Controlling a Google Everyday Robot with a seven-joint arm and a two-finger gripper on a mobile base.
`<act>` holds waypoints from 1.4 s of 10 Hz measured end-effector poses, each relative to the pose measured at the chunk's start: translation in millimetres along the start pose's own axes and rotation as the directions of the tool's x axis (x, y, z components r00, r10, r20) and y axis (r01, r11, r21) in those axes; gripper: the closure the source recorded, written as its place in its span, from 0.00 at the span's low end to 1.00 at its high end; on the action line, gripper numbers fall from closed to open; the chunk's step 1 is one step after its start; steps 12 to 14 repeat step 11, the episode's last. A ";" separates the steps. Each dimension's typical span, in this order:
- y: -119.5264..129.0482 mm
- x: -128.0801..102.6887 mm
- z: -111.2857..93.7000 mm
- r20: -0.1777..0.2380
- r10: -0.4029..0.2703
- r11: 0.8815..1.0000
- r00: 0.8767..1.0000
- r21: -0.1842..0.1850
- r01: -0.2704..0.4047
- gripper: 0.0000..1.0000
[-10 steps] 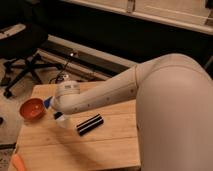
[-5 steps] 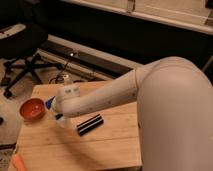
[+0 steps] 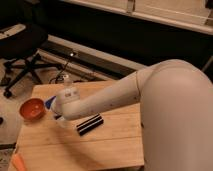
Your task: Place the white sponge in the ceramic cup
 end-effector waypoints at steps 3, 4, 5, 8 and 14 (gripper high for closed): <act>5.9 6.9 -0.3 -0.004 -0.004 1.000 1.000 0.001 0.004 0.20; 6.3 8.4 -1.6 -0.005 -0.005 1.000 1.000 0.004 0.005 0.20; 5.8 9.5 -3.9 -0.003 -0.005 1.000 1.000 0.009 0.005 0.20; 5.9 9.2 -5.9 0.002 -0.003 1.000 1.000 0.009 0.003 0.20; 6.0 9.3 -5.9 0.002 -0.003 1.000 1.000 0.009 0.003 0.20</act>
